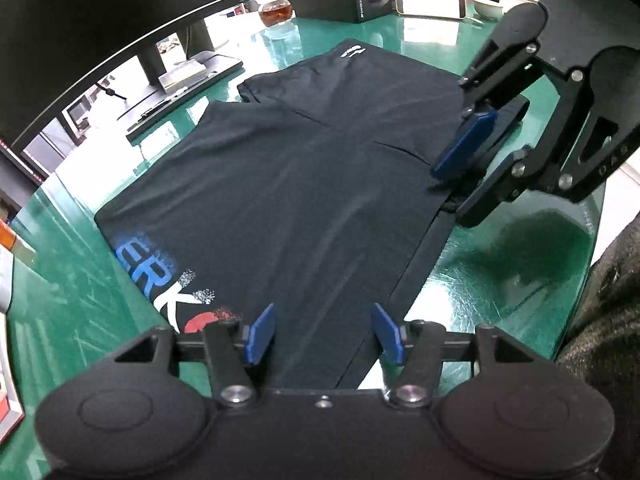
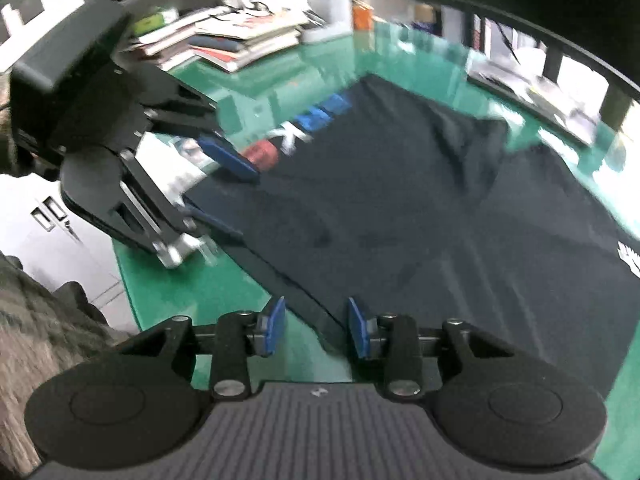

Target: Fold clothes

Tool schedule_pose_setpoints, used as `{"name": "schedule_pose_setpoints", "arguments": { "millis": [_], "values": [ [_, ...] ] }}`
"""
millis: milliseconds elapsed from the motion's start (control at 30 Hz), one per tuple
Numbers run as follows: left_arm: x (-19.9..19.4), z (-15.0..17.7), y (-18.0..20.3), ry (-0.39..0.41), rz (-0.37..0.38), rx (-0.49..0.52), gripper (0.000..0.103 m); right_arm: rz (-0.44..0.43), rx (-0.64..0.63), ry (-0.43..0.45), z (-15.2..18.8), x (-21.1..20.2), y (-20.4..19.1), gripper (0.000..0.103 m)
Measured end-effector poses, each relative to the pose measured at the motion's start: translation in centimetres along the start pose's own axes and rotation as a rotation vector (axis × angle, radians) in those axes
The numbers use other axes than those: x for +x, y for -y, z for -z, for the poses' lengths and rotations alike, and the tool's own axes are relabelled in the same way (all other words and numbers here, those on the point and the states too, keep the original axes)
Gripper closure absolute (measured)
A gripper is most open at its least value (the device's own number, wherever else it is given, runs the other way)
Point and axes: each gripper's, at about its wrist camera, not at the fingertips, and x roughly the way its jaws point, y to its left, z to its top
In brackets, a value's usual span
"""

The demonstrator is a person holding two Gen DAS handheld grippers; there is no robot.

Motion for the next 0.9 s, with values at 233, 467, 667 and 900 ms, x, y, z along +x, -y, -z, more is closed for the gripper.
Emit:
{"name": "schedule_pose_setpoints", "arguments": {
  "millis": [233, 467, 667, 900],
  "values": [
    [-0.9, 0.3, -0.5, 0.006, 0.007, -0.015, 0.049, 0.014, -0.165, -0.047, -1.6, 2.9, -1.3, 0.07],
    [-1.0, 0.7, 0.2, 0.004, 0.019, -0.015, 0.046, 0.001, -0.193, -0.081, -2.3, 3.8, -1.0, 0.074],
    [-0.6, 1.0, 0.1, -0.006, 0.008, -0.031, 0.043, -0.021, -0.26, -0.095, -2.5, 4.0, -1.6, 0.075],
    [-0.7, 1.2, -0.6, 0.004, -0.003, -0.064, 0.039, -0.063, -0.23, -0.104, -2.9, 4.1, -1.0, 0.082]
  ]
}}
